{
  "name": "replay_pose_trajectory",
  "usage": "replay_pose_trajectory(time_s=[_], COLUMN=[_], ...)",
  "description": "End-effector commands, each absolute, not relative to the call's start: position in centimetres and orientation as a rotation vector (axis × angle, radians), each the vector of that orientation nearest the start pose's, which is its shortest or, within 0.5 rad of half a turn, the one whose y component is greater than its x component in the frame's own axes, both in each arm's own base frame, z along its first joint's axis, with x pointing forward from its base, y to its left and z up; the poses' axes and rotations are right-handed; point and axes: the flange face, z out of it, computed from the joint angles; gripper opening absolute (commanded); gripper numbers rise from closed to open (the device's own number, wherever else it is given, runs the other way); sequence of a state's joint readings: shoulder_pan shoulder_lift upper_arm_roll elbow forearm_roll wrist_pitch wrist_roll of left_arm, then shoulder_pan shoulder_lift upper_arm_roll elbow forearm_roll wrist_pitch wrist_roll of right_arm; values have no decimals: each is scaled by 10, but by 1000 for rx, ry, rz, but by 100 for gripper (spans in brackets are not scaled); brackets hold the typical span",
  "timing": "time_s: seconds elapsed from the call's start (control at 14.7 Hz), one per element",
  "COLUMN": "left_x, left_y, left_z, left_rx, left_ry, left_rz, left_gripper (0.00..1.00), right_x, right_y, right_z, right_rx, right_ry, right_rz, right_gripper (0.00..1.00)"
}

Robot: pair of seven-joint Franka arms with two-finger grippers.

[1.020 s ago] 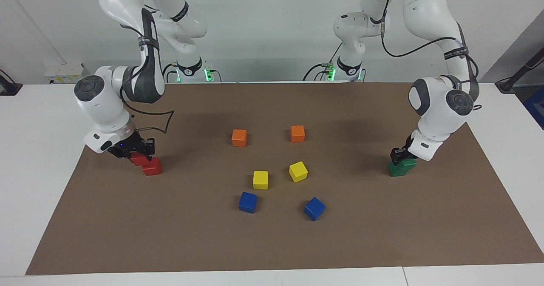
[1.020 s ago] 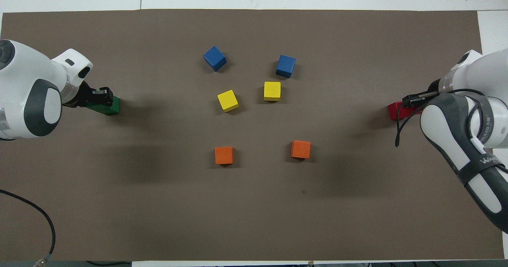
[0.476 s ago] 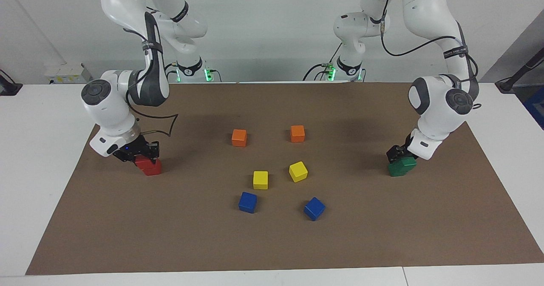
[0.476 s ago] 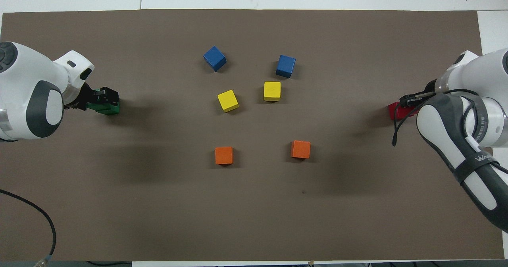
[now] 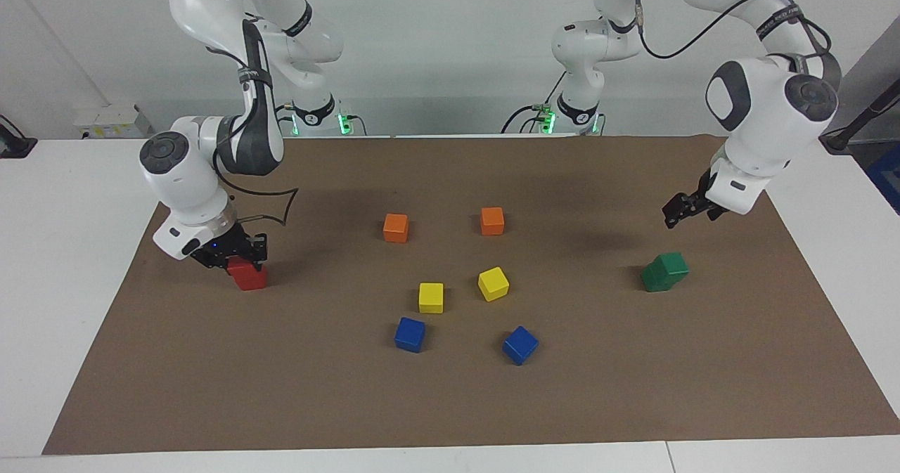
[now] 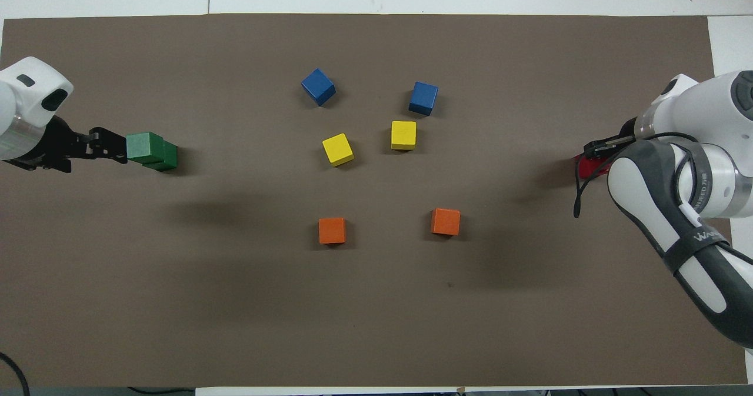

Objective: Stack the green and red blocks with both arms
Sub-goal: 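Open and withdraw the left gripper while the right gripper holds the red stack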

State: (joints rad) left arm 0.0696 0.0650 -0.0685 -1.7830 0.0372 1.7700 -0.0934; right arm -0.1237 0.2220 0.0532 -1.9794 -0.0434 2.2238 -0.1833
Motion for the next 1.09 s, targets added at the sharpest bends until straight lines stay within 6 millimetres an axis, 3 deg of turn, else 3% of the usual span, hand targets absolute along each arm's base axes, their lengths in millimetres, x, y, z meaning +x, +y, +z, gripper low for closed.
replay_pose_trajectory(time_s=[0.0, 0.41, 0.68, 0.88, 1.02], left_x=[546, 539, 554, 567, 563], left_y=[4, -17, -29, -38, -40], left_z=[533, 543, 567, 573, 572], left_rx=[-3094, -3094, -3124, -3116, -3116], left_ry=[-136, -84, -67, -40, -43], left_rz=[157, 191, 198, 231, 245], left_gripper=[100, 100, 100, 100, 100], right_x=[597, 595, 594, 591, 586], right_y=[-47, -49, -50, -51, -50], right_z=[358, 357, 357, 354, 349], right_rx=[-3167, -3170, -3170, -3170, -3169], right_ry=[-190, -100, -88, -103, -104], right_rz=[-56, -35, -33, -28, -21], right_gripper=[0, 0, 0, 0, 0])
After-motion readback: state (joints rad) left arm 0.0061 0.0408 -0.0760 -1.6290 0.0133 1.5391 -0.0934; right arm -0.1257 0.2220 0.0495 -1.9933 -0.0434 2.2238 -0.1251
